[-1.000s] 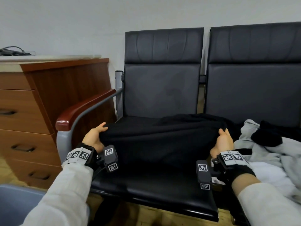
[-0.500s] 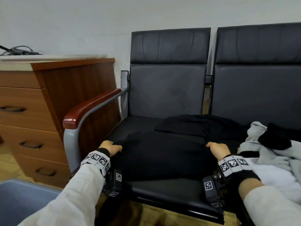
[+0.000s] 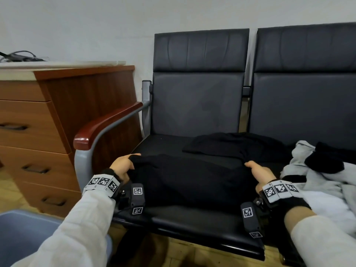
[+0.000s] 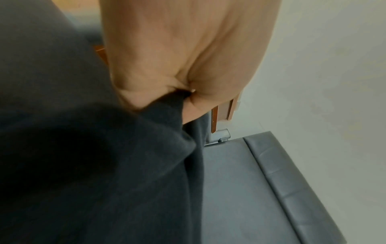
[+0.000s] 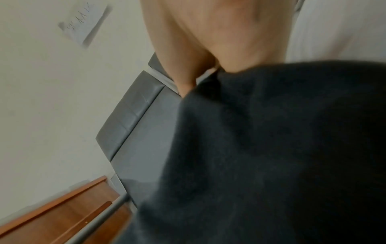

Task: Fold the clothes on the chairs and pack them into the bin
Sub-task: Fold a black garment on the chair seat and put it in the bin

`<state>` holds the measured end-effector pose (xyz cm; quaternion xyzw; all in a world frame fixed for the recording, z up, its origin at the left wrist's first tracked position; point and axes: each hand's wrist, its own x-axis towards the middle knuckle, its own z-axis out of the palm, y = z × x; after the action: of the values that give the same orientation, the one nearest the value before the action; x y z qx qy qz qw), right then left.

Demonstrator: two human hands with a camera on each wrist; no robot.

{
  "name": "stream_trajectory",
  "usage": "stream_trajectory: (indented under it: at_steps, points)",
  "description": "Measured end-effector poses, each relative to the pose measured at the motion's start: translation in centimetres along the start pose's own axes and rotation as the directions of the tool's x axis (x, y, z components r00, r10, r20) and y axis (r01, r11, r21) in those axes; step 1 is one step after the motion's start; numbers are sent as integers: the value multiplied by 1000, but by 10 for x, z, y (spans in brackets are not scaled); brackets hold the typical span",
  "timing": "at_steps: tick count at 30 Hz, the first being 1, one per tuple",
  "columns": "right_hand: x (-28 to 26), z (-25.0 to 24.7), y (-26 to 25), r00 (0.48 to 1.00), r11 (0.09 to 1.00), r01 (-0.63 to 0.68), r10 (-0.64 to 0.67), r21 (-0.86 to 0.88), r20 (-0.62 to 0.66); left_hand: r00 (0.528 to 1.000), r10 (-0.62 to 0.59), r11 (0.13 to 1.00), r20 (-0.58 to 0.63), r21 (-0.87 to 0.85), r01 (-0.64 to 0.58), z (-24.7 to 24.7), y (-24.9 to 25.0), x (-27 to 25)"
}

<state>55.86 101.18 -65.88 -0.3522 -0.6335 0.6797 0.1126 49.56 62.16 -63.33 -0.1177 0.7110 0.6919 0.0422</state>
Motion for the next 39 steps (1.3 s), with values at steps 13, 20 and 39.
stream_trajectory:
  at_steps: [13, 20, 39]
  points:
    - [1, -9, 3, 992, 969, -56, 81, -242, 95, 990, -68, 777, -120, 616, 128, -6, -2, -2]
    - [0, -4, 10, 997, 906, 82, -70, -416, 46, 996, -48, 448, 74, 893, -45, 3, -12, -4]
    - [7, -13, 7, 980, 981, -98, 125, -167, 156, 974, -199, 964, 108, -156, 214, -2, 6, -24]
